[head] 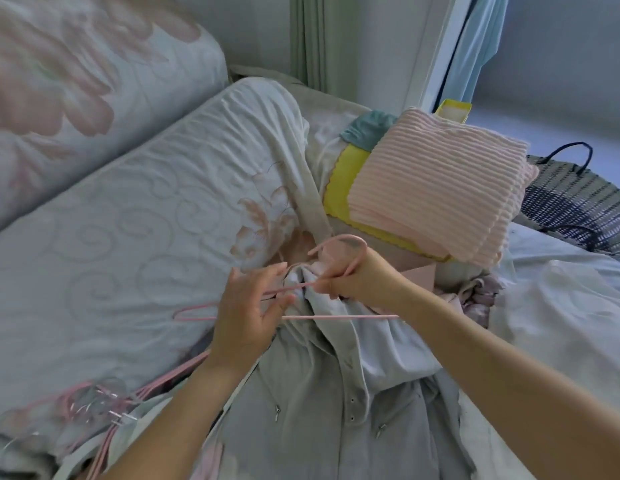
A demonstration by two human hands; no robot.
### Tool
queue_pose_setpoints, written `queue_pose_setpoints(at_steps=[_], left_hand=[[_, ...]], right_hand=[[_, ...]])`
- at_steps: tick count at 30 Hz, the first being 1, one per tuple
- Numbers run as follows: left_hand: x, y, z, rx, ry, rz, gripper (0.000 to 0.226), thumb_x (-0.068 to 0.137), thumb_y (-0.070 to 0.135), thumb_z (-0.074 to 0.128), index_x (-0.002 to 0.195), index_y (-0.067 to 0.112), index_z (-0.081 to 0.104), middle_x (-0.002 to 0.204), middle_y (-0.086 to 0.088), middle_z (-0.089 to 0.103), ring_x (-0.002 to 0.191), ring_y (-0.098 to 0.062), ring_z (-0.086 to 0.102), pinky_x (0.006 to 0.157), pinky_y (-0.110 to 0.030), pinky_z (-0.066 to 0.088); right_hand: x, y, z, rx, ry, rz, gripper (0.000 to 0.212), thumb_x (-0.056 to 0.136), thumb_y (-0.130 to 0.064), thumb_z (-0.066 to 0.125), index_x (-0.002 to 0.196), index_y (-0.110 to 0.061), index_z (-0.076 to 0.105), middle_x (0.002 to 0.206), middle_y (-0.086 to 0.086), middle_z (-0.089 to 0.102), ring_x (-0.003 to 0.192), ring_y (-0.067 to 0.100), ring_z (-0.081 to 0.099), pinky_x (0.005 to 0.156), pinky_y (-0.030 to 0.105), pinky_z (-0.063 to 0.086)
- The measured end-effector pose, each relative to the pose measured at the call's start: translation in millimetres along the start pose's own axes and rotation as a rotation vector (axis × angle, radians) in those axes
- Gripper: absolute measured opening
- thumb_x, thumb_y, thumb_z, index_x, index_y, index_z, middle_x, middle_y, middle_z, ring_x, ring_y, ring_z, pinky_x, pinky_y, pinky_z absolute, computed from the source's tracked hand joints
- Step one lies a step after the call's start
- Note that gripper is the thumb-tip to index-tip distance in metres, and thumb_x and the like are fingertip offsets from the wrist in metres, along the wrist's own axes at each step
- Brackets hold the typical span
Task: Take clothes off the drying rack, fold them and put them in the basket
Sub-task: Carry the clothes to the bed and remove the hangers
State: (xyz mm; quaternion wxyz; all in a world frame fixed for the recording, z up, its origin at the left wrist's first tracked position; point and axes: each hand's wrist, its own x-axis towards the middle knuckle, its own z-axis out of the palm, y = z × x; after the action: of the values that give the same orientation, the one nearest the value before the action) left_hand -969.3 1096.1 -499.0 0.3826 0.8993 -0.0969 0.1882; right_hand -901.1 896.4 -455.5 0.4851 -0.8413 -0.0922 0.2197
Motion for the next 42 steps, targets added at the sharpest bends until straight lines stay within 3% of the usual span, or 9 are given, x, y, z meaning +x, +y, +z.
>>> queue_pose_setpoints(at_steps=[4,7,11,15,22,25,31,38,42], left_hand=[[-64,-24,-20,-0.091,-0.049,-0.309,0.034,0.083,0.047,0.053,0.097,0.025,0.076,0.094,0.017,0.072,0.082,-0.001,0.065,0.078,-0.033,0.052],[-122,-47,-45,-0.16,0.031,-0.583,0.022,0.079,0.046,0.06,0.089,0.034,0.075,0.088,0.029,0.069,0.084,0.004,0.065,0.08,-0.025,0.052],[-193,-77,-75,-0.167,0.057,-0.789,0.018,0.087,0.02,0.069,0.089,0.038,0.07,0.09,0.021,0.072,0.088,0.001,0.066,0.081,-0.021,0.052],[-241,-107,-100,-0.083,0.103,-0.911,0.034,0.089,0.004,0.063,0.083,0.037,0.063,0.073,0.016,0.07,0.076,0.008,0.062,0.066,-0.006,0.044],[-272,-167,-125,0.195,0.078,-1.084,0.018,0.092,0.013,0.06,0.107,0.008,0.069,0.106,-0.009,0.07,0.098,-0.028,0.062,0.079,-0.035,0.045],[-248,-162,-120,0.271,0.148,-1.049,0.033,0.093,0.023,0.059,0.121,0.007,0.058,0.117,-0.009,0.06,0.108,-0.028,0.055,0.089,-0.045,0.046],[-194,-122,-65,0.199,0.027,-0.706,0.03,0.089,0.013,0.063,0.117,0.004,0.058,0.109,-0.005,0.061,0.101,-0.018,0.055,0.089,-0.035,0.046],[-113,-77,27,0.01,-0.159,-0.447,0.047,0.089,0.041,0.048,0.122,0.009,0.056,0.119,-0.003,0.059,0.113,-0.016,0.053,0.099,-0.029,0.042],[-74,-46,72,-0.045,-0.206,-0.311,0.04,0.091,0.031,0.057,0.125,0.011,0.054,0.121,-0.001,0.056,0.117,-0.011,0.049,0.102,-0.026,0.037]], right_hand=[[-4,-1,61,-0.194,-0.154,0.007,0.026,0.078,-0.03,0.077,0.098,-0.014,0.074,0.076,-0.013,0.063,0.067,0.004,0.058,0.067,0.016,0.047],[-5,2,107,-0.327,-0.217,-0.04,0.018,0.084,-0.029,0.072,0.096,-0.017,0.074,0.089,-0.009,0.071,0.084,0.011,0.064,0.079,0.025,0.05],[-5,5,179,-0.296,-0.271,-0.054,0.012,0.091,-0.026,0.063,0.087,-0.019,0.072,0.076,-0.008,0.064,0.07,0.012,0.058,0.072,0.031,0.047],[-12,8,268,-0.341,-0.297,-0.052,0.021,0.097,-0.025,0.049,0.108,-0.025,0.067,0.108,-0.003,0.066,0.106,0.022,0.057,0.099,0.038,0.04],[-24,26,293,-0.426,-0.223,-0.072,0.036,0.095,-0.033,0.05,0.131,-0.033,0.053,0.14,-0.008,0.048,0.131,0.018,0.04,0.116,0.04,0.018],[-23,52,249,-0.436,-0.124,-0.022,0.039,0.092,-0.03,0.056,0.131,-0.033,0.054,0.139,-0.007,0.048,0.129,0.02,0.041,0.113,0.038,0.022],[-45,110,130,-0.541,0.313,0.158,0.048,0.088,-0.033,0.065,0.133,-0.027,0.051,0.134,-0.002,0.049,0.126,0.022,0.04,0.113,0.039,0.018],[-64,155,50,-0.567,0.438,0.384,0.058,0.088,-0.046,0.062,0.14,-0.028,0.043,0.143,0.002,0.044,0.133,0.025,0.036,0.117,0.043,0.015],[-59,158,22,-0.617,0.456,0.397,0.057,0.089,-0.049,0.058,0.14,-0.032,0.04,0.145,0.0,0.039,0.136,0.023,0.032,0.118,0.043,0.013]])
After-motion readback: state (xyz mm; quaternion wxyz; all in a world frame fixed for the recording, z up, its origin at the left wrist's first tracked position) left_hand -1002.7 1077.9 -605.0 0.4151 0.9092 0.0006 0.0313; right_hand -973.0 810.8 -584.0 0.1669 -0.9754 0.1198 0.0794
